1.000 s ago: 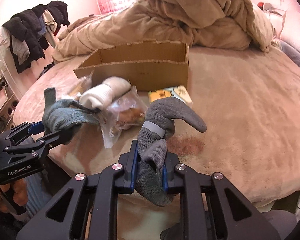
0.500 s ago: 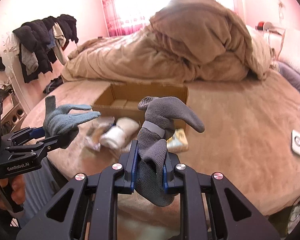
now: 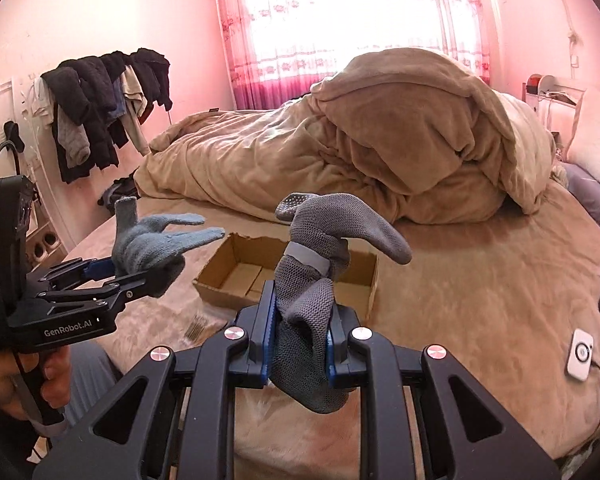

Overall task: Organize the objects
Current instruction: 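Lower the socks and gloves into the cardboard box and open both tools, then grasp the cotton swab bag with the left tool while the right tool grasps the yellow tissue pack, then carry both items over the box, lower them in and open both tools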

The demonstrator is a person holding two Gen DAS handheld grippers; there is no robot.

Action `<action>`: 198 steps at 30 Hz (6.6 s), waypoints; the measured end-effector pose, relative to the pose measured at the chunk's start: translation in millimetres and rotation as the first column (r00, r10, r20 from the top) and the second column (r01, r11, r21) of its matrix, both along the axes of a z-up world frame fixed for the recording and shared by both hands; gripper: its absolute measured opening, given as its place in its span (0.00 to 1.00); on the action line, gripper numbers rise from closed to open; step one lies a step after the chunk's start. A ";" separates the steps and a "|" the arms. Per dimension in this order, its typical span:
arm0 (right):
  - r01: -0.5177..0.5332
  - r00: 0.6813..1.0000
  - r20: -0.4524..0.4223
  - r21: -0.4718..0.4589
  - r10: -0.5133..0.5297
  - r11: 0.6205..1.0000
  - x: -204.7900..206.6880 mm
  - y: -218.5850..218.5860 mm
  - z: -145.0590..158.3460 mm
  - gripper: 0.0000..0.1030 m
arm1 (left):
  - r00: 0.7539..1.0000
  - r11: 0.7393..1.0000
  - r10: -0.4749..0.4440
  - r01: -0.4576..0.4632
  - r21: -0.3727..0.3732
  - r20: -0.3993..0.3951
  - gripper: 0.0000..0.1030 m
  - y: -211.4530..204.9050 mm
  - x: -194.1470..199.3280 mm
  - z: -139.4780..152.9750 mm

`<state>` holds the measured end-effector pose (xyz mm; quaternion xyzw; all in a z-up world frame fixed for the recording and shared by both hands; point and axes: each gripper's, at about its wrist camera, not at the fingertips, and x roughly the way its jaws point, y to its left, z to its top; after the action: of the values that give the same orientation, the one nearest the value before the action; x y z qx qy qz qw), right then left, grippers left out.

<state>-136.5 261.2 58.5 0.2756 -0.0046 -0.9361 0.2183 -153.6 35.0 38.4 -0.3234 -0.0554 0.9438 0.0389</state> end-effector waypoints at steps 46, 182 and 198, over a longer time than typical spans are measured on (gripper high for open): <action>0.019 0.969 0.247 0.018 -0.023 1.000 -123.3 -8.0 -75.0 0.62 | 0.984 0.998 -0.021 0.010 0.064 0.177 0.97 2.2 -100.4 -90.9; 0.049 0.982 0.180 0.003 -0.049 0.999 -107.3 -47.9 -40.7 0.65 | 0.985 0.997 -0.055 0.046 0.059 0.165 0.44 -42.9 -102.5 -65.8; 0.059 0.944 0.325 -0.006 -0.054 0.998 -176.4 -65.5 -110.9 0.66 | 0.964 0.999 -0.042 0.039 0.018 0.261 0.58 -39.7 -143.1 -114.2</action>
<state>-313.0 195.7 -52.4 0.4237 -0.0557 -0.8839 0.1900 -296.7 -4.6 -75.8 -0.4457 -0.0596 0.8916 0.0527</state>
